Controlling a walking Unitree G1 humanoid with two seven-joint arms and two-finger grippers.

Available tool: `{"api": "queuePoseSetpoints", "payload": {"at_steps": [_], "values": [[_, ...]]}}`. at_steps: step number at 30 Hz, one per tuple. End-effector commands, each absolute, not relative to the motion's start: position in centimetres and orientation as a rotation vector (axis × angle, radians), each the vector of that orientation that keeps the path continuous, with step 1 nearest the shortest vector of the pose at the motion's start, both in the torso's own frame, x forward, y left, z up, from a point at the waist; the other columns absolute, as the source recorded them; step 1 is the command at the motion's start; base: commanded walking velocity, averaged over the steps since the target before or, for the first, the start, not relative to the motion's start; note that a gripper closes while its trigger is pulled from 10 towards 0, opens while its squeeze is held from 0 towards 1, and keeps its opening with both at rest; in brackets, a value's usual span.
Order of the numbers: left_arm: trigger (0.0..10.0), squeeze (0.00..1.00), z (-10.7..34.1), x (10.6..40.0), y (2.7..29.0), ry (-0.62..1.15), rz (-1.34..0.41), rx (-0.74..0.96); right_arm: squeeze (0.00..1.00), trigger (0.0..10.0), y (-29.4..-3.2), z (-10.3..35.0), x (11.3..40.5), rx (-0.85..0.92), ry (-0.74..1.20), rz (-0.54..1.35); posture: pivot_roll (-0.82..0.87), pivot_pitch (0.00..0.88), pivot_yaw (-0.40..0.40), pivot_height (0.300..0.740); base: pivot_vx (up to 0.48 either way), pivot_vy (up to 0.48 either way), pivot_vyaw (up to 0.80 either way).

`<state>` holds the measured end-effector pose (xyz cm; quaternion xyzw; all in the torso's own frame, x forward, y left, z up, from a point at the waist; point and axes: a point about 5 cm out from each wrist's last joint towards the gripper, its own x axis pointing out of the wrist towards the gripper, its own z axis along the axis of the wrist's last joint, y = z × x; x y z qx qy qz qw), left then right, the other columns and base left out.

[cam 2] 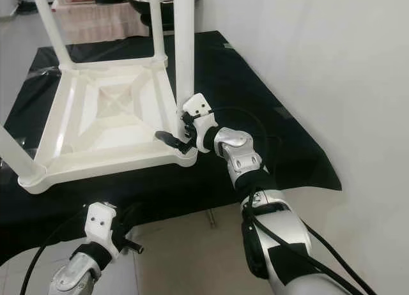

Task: Building children table

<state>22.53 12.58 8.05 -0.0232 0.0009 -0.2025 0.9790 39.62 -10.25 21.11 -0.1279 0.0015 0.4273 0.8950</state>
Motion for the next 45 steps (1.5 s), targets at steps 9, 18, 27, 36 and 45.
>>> {"api": "queuePoseSetpoints", "payload": {"at_steps": [9, 18, 27, 36, 45], "values": [[10.0, 0.0, 8.7, 19.7, 12.4, 0.0, -0.416, -0.057, 0.0, 0.0, -9.9, 22.4, 39.7, -0.182, 0.025, 1.065, 0.17, 0.192, -0.041, 0.74, 0.0, 0.0, 0.0], [10.0, 0.0, 9.2, 18.4, 12.6, 0.015, -0.414, -0.063, 0.0, 0.0, -11.1, 22.1, 39.7, -0.174, 0.033, 1.05, 0.16, 0.229, -0.027, 0.74, 0.0, 0.0, 0.0], [10.0, 0.0, 9.2, 18.5, 12.5, 0.03, -0.417, -0.071, 0.0, 0.0, -14.6, 20.4, 39.7, -0.114, -0.013, 0.807, 0.1, 0.218, -0.018, 0.74, 0.0, 0.0, 0.0], [10.0, 0.0, 8.7, 20.3, 12.9, 0.039, -0.423, -0.066, 0.0, 0.0, -10.1, 8.4, 33.6, -0.068, 0.268, 0.115, 0.04, 0.168, 0.006, 0.74, 0.0, 0.0, 0.0], [10.0, 0.0, 8.2, 22.2, 13.1, 0.026, -0.392, -0.044, 0.0, 0.0, -6.0, 12.0, 37.0, -0.12, 0.166, 0.238, 0.05, 0.103, -0.018, 0.74, 0.0, 0.0, 0.0]]}}
